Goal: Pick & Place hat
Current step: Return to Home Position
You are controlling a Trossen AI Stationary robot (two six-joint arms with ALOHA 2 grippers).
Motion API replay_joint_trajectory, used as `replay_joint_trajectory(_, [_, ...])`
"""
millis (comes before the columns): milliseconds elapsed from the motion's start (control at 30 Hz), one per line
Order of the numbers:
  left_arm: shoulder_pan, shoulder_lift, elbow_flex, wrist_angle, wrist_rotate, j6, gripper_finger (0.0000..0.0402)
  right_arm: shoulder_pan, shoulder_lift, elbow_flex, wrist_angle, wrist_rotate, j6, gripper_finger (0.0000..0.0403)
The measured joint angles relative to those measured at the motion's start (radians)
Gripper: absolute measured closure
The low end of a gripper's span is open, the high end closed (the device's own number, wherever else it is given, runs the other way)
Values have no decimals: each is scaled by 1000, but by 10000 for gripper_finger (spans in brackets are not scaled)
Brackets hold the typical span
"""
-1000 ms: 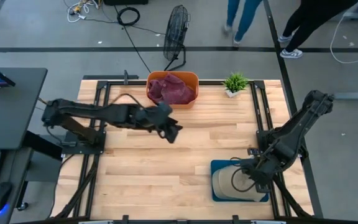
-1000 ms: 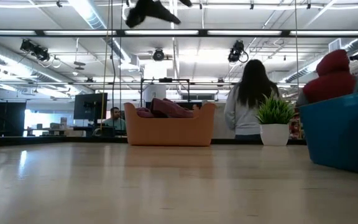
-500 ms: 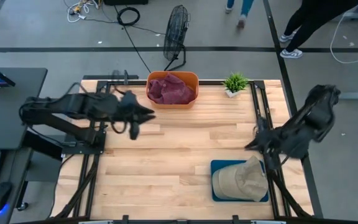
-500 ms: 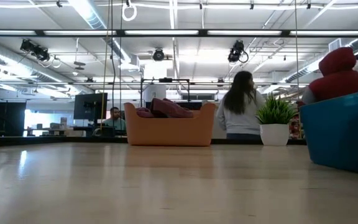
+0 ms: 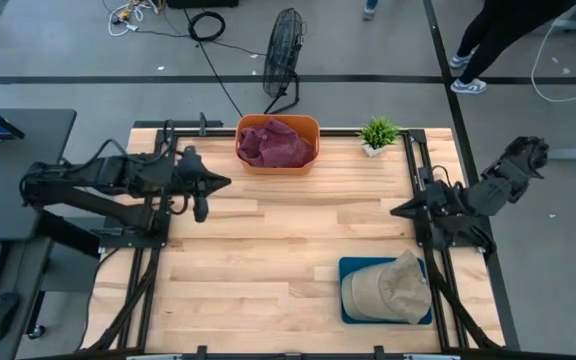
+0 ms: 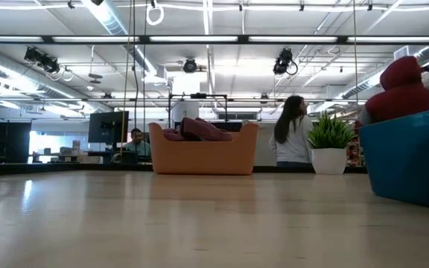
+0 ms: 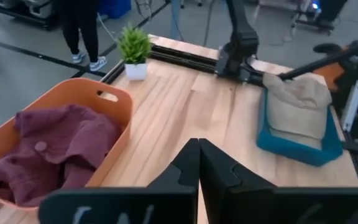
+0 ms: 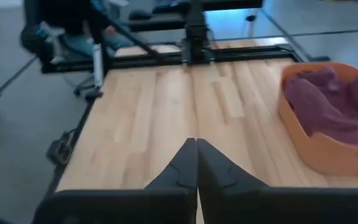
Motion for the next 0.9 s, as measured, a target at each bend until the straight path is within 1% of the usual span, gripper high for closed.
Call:
replay_joint_trajectory(133, [51,-108,-124,85,13,-23,396,-70,-96,-125,52,-1,10,401])
replay_joint_trajectory(300, [92,-256,-325,310,80,-7,396,-119,-231,-252,149,-14,26,402])
replay_joint_trajectory(433, [121,-343,-479,470,87,-19,396,-145,-339,-351,273,-35,24,402])
replay_joint_trajectory(500, [133,-374,-537,512,87,-22,396,-158,-384,-392,311,-26,6,402])
replay_joint_trajectory(600, [169,-421,-596,531,72,-8,396,-177,-448,-437,325,11,-26,402])
replay_joint_trajectory(700, [215,-470,-622,547,71,-11,396,-195,-511,-469,326,16,-28,403])
replay_joint_trajectory(800, [252,-514,-625,549,110,-10,396,-201,-576,-495,327,0,-19,403])
replay_joint_trajectory(900, [278,-554,-625,548,148,-9,396,-201,-634,-519,328,16,-19,403])
